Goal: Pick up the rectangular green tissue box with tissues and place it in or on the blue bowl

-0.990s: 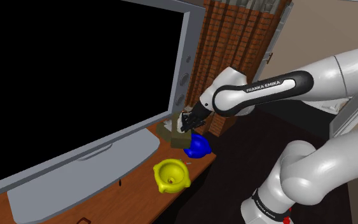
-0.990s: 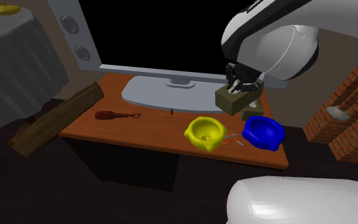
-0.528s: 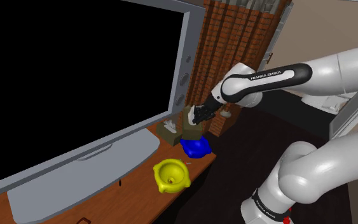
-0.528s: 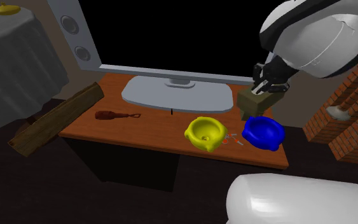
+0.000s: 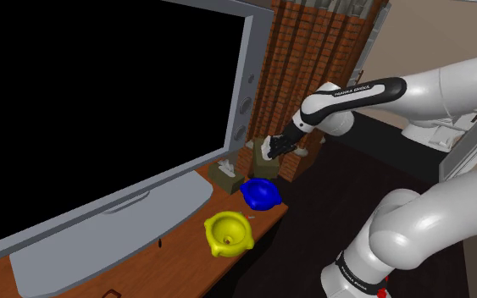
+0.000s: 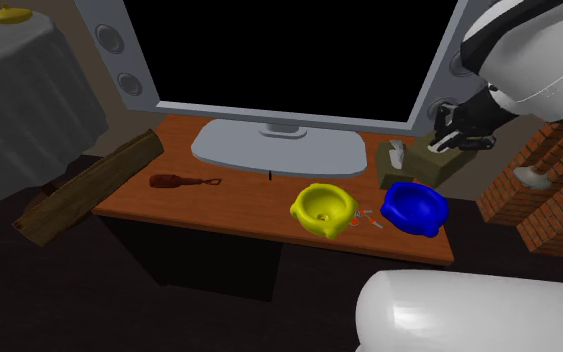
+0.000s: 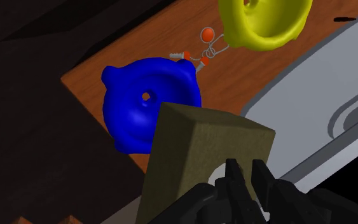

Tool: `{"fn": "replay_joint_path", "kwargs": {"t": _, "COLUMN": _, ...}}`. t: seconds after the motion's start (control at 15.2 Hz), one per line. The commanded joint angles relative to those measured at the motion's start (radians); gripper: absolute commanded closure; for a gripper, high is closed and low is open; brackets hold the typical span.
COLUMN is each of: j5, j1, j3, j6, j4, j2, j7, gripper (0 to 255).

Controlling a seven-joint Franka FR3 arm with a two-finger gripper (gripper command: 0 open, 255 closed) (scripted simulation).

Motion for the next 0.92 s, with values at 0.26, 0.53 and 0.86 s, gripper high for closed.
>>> {"fn": "replay_joint_path", "kwargs": {"t": 0.26, "j5": 0.054, "j1": 0.035, "j3": -0.034, "j6": 0.087, "j4": -0.033, "j2": 0.060, "j7": -0.066, "gripper": 255}}
{"fn": "replay_joint_path", "kwargs": {"t": 0.53, "j5": 0.107, "j1": 0.069, "j3": -0.060, "j6": 0.145, "j4": -0.050, "j2": 0.106, "j7": -0.119, "gripper": 255}}
{"fn": "replay_joint_path", "kwargs": {"t": 0.86, "j5": 0.201, "j1": 0.125, "j3": -0.102, "j6": 0.214, "j4": -0.062, "j2": 0.173, "j7": -0.206, "gripper": 255}}
